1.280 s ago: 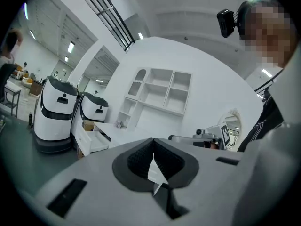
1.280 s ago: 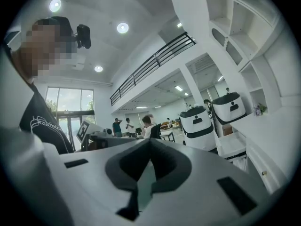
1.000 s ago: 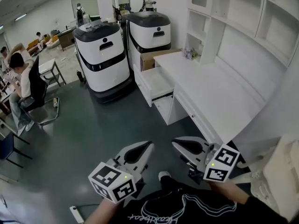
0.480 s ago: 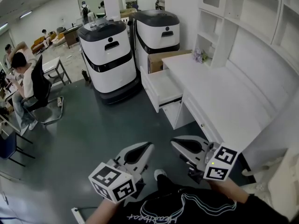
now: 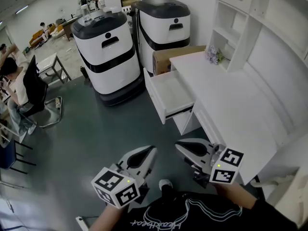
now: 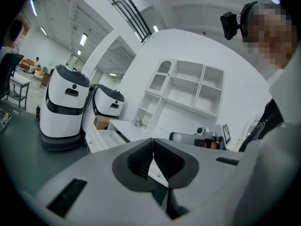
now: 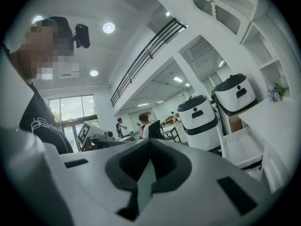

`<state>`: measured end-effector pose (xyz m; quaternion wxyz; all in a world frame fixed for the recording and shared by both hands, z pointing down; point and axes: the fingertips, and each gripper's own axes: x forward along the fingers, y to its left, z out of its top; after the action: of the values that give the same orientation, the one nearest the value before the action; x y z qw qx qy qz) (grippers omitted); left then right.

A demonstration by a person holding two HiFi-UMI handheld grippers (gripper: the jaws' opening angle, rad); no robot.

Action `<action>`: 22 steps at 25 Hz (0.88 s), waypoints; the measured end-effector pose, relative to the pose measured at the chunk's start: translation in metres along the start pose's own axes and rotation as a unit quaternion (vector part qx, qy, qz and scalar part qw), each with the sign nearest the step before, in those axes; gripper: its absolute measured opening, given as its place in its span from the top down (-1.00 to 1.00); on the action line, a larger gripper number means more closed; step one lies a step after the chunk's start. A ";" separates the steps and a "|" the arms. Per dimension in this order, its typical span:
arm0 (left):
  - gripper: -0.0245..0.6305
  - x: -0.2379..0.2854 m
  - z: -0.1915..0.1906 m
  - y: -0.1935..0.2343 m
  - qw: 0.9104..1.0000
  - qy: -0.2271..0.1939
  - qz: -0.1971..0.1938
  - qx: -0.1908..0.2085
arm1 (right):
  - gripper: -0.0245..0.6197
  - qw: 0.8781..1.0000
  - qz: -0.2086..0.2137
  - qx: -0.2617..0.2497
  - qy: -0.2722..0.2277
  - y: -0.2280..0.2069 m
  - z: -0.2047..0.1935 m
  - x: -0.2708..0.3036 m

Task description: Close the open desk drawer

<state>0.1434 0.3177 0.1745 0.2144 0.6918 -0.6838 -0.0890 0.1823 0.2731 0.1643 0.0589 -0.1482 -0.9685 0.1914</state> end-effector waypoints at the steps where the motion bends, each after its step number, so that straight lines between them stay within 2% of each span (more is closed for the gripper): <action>1: 0.91 0.012 0.003 0.008 1.000 0.003 0.000 -0.004 | 0.90 1.000 -0.001 0.003 0.001 -0.014 0.004 0.004; 8: 0.91 0.077 0.030 0.042 1.000 0.014 -0.003 0.003 | 0.90 1.000 -0.001 0.010 0.007 -0.083 0.026 0.028; 15: 0.91 0.098 0.045 0.063 1.000 0.011 0.005 0.021 | 0.90 1.000 -0.006 0.014 -0.002 -0.114 0.039 0.036; 22: 0.91 0.118 0.042 0.087 0.999 0.019 0.000 0.036 | 0.90 0.999 -0.020 0.023 -0.009 -0.139 0.033 0.045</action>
<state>0.0525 0.1968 0.1934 0.2027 0.7004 -0.6825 -0.0510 0.0974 0.1524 0.1905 0.0579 -0.1259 -0.9670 0.2137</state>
